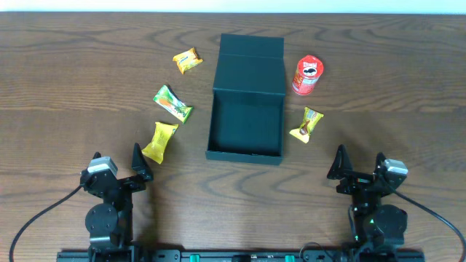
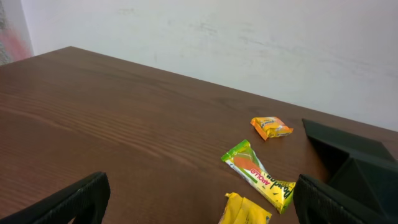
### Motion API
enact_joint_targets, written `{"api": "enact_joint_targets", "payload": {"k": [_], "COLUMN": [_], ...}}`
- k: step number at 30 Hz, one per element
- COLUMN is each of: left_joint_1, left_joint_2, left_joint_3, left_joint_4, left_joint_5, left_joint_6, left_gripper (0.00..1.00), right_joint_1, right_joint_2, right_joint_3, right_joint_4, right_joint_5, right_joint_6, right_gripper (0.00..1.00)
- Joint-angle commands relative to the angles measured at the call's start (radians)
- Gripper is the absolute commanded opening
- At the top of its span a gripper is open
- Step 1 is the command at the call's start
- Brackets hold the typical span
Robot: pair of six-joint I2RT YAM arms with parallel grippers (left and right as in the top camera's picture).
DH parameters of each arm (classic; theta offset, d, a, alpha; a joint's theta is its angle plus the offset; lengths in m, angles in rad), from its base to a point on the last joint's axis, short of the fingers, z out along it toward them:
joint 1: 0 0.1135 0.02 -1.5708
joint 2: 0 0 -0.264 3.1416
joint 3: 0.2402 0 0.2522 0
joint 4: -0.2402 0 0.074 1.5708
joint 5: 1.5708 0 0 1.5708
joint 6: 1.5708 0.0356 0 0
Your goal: Pack container
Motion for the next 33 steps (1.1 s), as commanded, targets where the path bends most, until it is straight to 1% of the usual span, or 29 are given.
{"api": "enact_joint_targets", "payload": {"k": [1, 21, 25, 27, 29, 31, 32, 33], "left_joint_1": [0.006, 0.006, 0.006, 0.006, 0.006, 0.005, 0.005, 0.005], "left_joint_2": [-0.005, -0.005, -0.005, -0.005, -0.005, -0.005, -0.005, -0.003], "left_joint_3": [-0.032, -0.032, -0.032, -0.032, -0.031, 0.009, 0.036, 0.096], "left_joint_4": [-0.024, -0.016, -0.023, 0.050, 0.113, 0.117, 0.096, 0.032], "left_joint_5": [-0.024, -0.024, -0.025, -0.103, -0.107, -0.061, -0.058, -0.067], "left_joint_6": [0.010, 0.010, 0.010, 0.014, 0.014, 0.010, 0.010, 0.010], "left_gripper": [0.95, 0.95, 0.95, 0.95, 0.96, 0.95, 0.95, 0.96], "right_joint_1": [-0.014, -0.014, -0.014, -0.015, -0.015, -0.015, -0.015, -0.015], "right_joint_2": [-0.007, -0.007, -0.007, -0.007, -0.007, -0.004, 0.002, 0.019], "right_joint_3": [-0.009, -0.009, -0.009, -0.009, -0.005, 0.047, 0.078, 0.140], "right_joint_4": [-0.005, -0.005, -0.002, 0.002, 0.008, -0.018, -0.032, -0.057], "right_joint_5": [0.007, 0.007, 0.049, 0.050, 0.003, -0.026, -0.010, 0.023], "right_joint_6": [-0.009, -0.010, -0.029, -0.020, -0.021, -0.021, -0.025, -0.039], "right_gripper": [0.99, 0.99, 0.99, 0.99, 0.99, 0.99, 0.99, 0.99]}}
